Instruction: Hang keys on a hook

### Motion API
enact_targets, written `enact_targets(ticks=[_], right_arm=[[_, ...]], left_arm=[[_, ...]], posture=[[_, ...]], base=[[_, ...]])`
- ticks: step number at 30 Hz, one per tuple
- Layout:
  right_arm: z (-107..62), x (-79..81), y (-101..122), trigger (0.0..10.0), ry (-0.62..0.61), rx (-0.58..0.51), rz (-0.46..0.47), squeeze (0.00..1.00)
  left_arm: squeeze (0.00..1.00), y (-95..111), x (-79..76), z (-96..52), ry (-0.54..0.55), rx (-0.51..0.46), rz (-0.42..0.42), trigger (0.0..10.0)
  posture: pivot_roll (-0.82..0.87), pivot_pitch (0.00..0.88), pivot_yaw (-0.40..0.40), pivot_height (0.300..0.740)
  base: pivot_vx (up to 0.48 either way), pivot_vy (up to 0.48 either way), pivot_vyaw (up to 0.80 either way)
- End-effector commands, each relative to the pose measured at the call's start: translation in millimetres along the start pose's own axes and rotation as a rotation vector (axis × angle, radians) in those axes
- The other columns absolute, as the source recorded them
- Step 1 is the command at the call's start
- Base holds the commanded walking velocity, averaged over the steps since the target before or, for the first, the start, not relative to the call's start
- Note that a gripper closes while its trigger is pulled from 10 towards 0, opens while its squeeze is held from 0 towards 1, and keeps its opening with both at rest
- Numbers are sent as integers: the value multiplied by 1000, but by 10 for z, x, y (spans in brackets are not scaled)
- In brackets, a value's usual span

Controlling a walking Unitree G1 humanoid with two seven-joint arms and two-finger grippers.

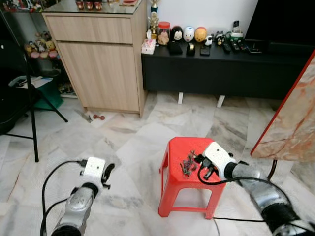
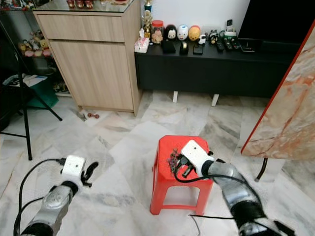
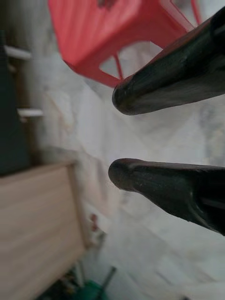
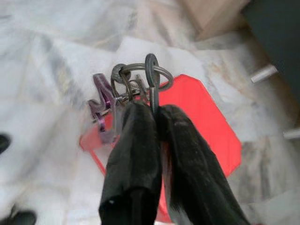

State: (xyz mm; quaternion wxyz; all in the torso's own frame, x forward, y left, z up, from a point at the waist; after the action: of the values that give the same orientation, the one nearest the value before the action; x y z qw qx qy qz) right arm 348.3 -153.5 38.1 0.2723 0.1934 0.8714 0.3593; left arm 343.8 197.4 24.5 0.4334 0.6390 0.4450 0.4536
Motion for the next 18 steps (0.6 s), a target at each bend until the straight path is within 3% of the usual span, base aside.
enact_targets(ticks=[1,4,6,14,15,18], right_arm=[[-14,48,88,10000,87,0,-91,0],[-25,72,179,10000,146,-18,-138,0],[-21,59,307,10000,208,-6,-231,0],[-17,129,545,10000,314,-47,-306,0],[6,95,682,10000,306,-72,-331,0],[18,55,753,10000,293,-83,-347,0]], left_arm=[[0,96,-75,35,-50,-29,14,10000],[0,161,-122,60,-94,-40,31,10000],[0,284,-250,76,-200,-67,45,10000],[0,390,-430,60,-331,-83,38,10000],[0,409,-492,42,-382,-81,50,10000],[0,420,-509,36,-399,-81,41,10000]], posture=[[21,0,-37,740],[27,0,-46,740],[32,0,-56,740],[39,0,-62,740],[41,0,-65,740],[44,0,-69,740]], base=[[0,0,0],[0,0,0],[0,0,0],[0,0,0],[0,0,0],[0,0,0]])
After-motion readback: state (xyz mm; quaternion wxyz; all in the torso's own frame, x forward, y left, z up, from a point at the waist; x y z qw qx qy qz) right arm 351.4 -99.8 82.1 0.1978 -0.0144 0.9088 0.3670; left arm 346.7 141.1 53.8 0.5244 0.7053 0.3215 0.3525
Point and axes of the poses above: a point about 5 cm out from each wrist's last joint towards the gripper, its own z axis pointing out of the wrist towards the gripper, its own y axis along the axis of the wrist's last joint, x = y × z, the point moved 5 cm from there along z, pointing out of the wrist towards the gripper, and after that the axes turned 2 degrees about -z, right-handed, at the moved point
